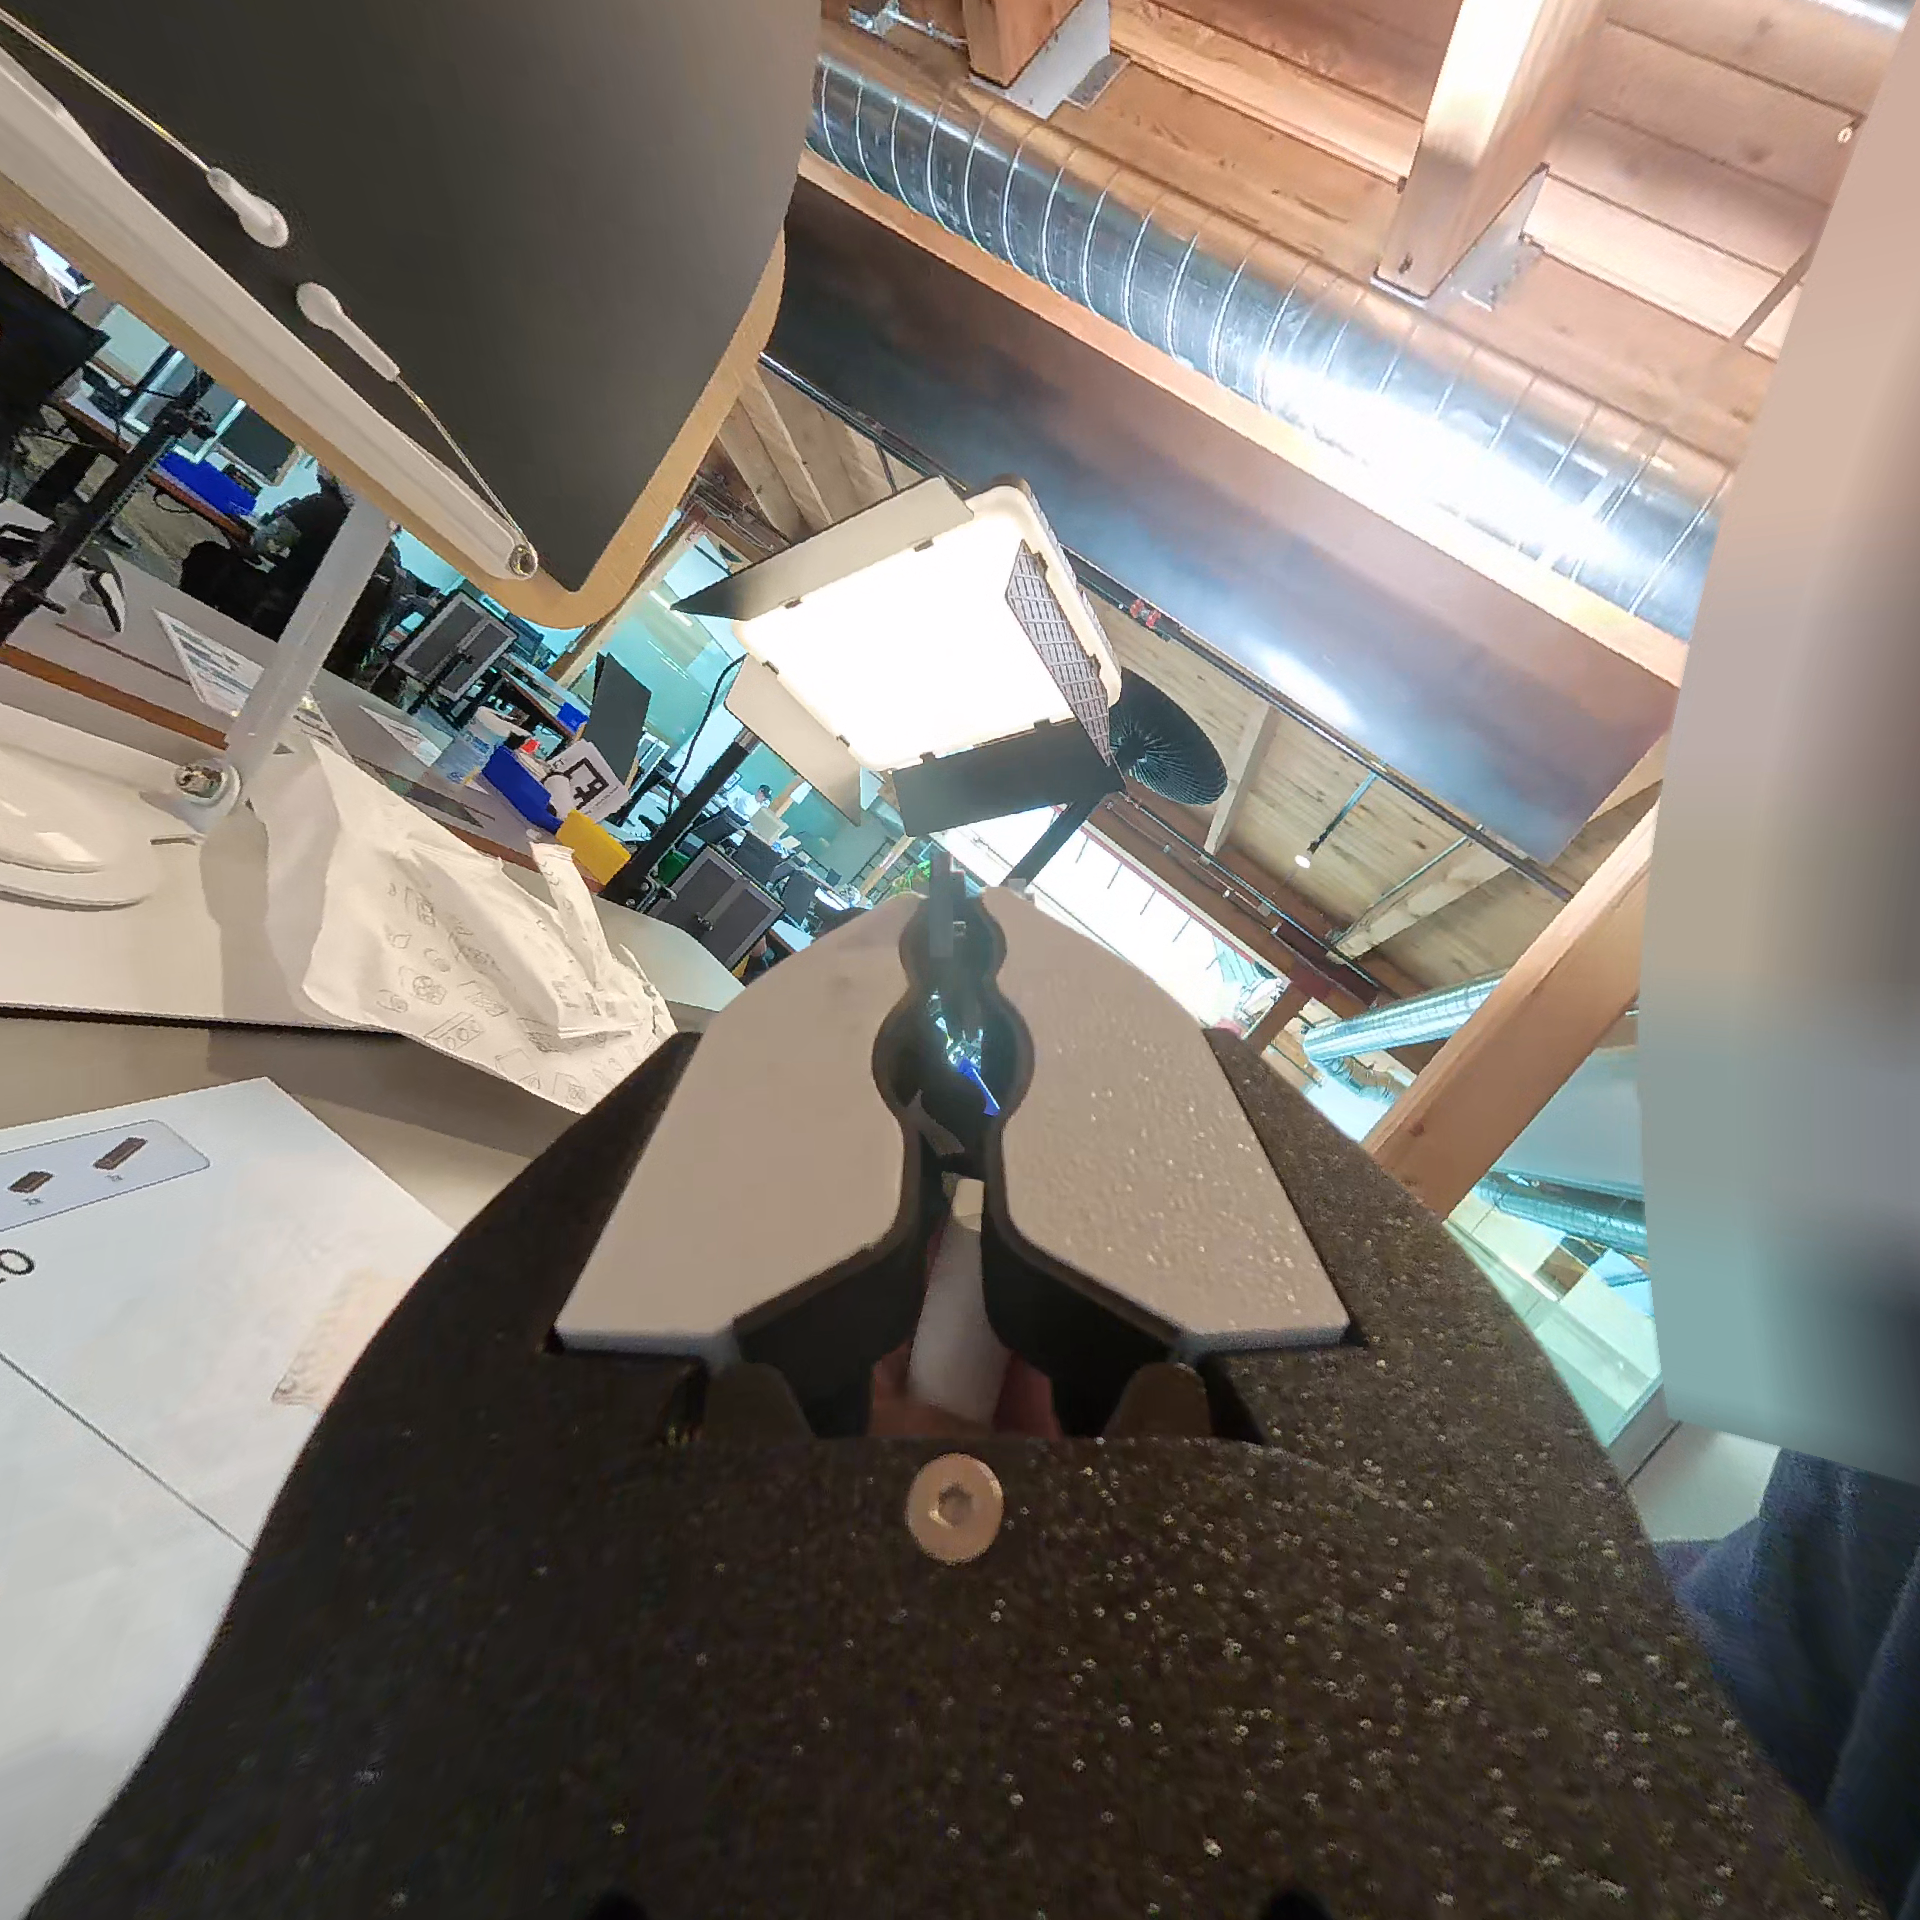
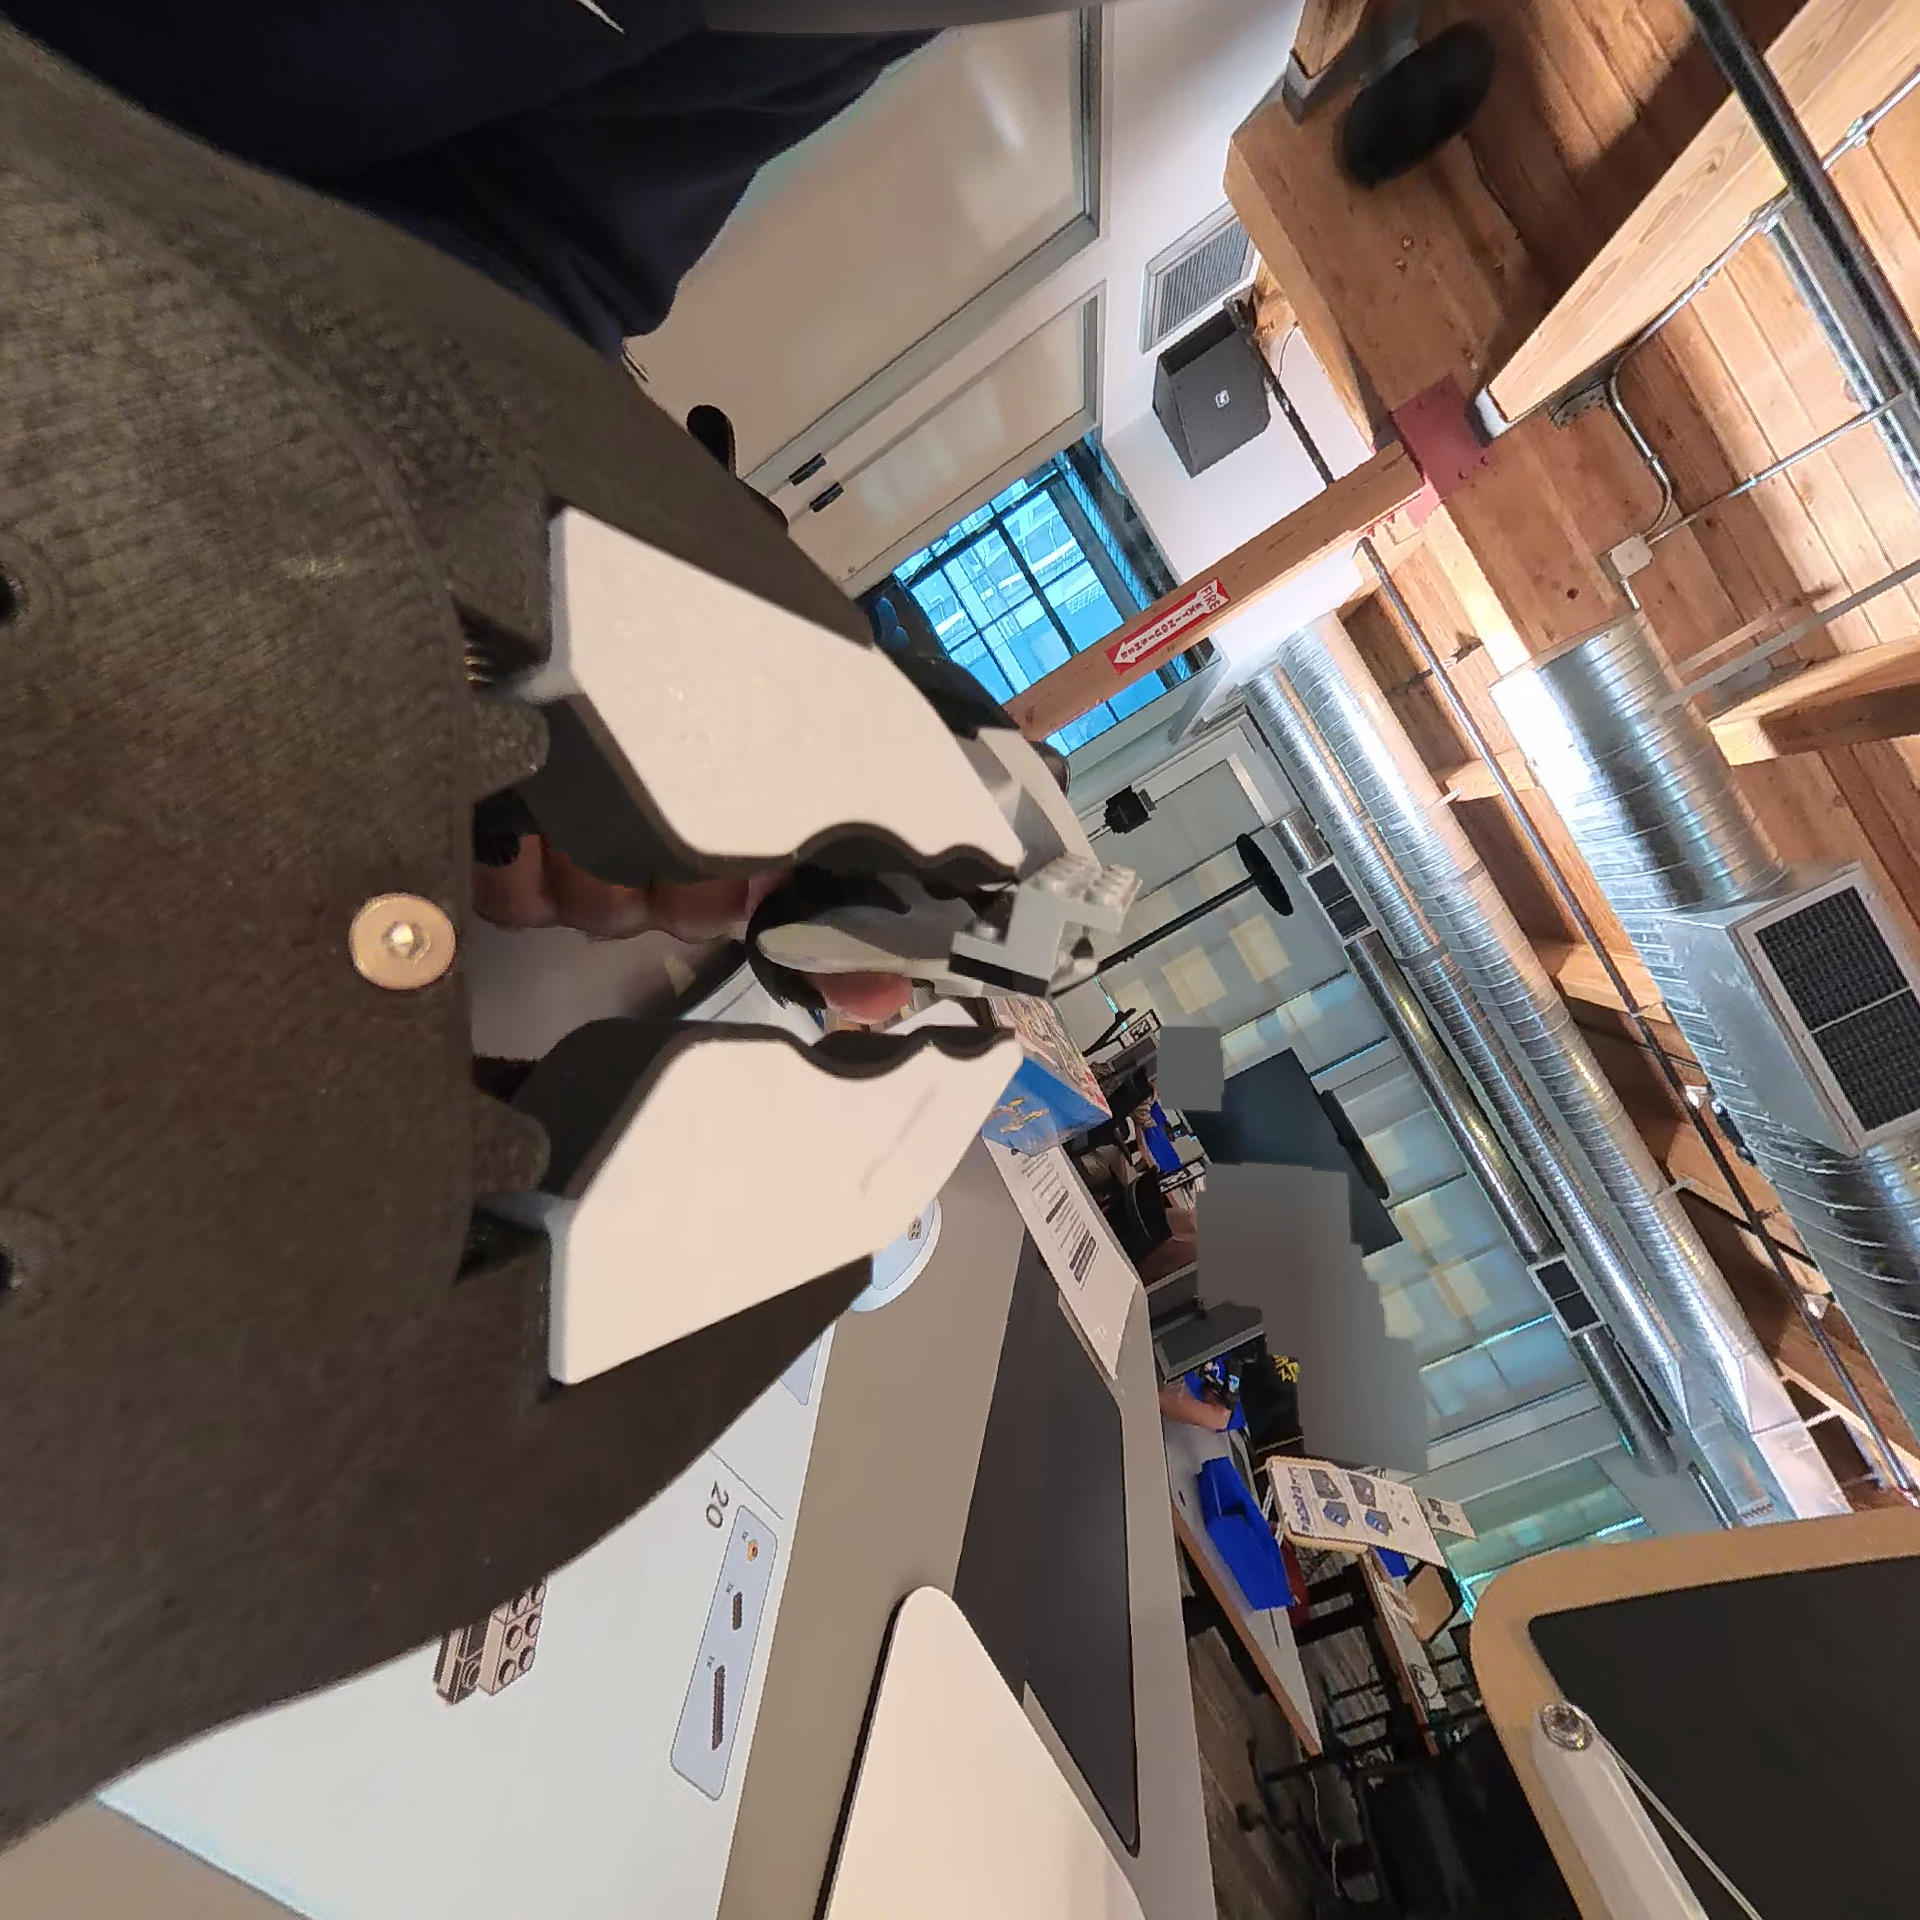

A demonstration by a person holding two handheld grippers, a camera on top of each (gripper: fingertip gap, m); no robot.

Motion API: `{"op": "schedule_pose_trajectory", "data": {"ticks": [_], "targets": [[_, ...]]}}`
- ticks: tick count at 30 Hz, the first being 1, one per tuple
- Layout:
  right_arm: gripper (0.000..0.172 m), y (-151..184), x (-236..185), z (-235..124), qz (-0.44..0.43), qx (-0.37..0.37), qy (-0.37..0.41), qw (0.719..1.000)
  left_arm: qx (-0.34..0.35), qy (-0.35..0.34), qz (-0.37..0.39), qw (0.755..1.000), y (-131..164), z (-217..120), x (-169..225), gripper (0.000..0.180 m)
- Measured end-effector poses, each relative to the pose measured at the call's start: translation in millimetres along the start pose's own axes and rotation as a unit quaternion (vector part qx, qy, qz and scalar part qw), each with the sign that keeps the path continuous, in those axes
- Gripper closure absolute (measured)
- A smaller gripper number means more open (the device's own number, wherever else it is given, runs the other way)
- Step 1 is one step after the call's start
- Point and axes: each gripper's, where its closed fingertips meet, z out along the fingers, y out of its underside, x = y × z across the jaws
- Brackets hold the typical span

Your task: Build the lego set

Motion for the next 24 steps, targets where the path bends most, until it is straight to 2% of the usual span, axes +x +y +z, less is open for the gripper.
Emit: {"op": "schedule_pose_trajectory", "data": {"ticks": [4, 10, 14, 17, 20, 22, 24], "targets": [[0.156, -0.5, -3.0, -0.6, 0.007, 0.003, -0.014, 1.0, -0.002, 0.0, 0.012, 1.0, 1.6, 1.2, 1.5, 0.176], [0.158, -4.1, -7.8, -1.0, 0.003, 0.01, -0.026, 1.0, -0.005, 0.013, 0.016, 1.0, 0.1, 1.5, 5.3, 0.176], [0.135, -17.2, -9.3, -7.0, -0.013, 0.041, -0.023, 0.999, 0.023, 0.0, 0.016, 1.0, -18.8, -5.9, 1.0, 0.176], [0.124, -21.7, -11.8, -8.1, -0.085, 0.042, 0.004, 0.996, 0.007, -0.019, 0.009, 1.0, -27.5, -10.7, -5.7, 0.176], [0.119, -9.6, -10.3, -3.0, -0.197, -0.008, 0.052, 0.979, -0.046, -0.034, -0.025, 0.998, -23.4, -12.6, -12.8, 0.176], [0.115, -1.4, -9.3, 1.0, -0.253, -0.033, 0.074, 0.964, -0.1, -0.031, -0.07, 0.992, -11.7, -14.0, -17.2, 0.176], [0.118, 1.8, -11.8, 4.0, -0.283, -0.038, 0.082, 0.955, -0.109, -0.001, -0.136, 0.985, -8.9, -15.8, -15.6, 0.176]]}}
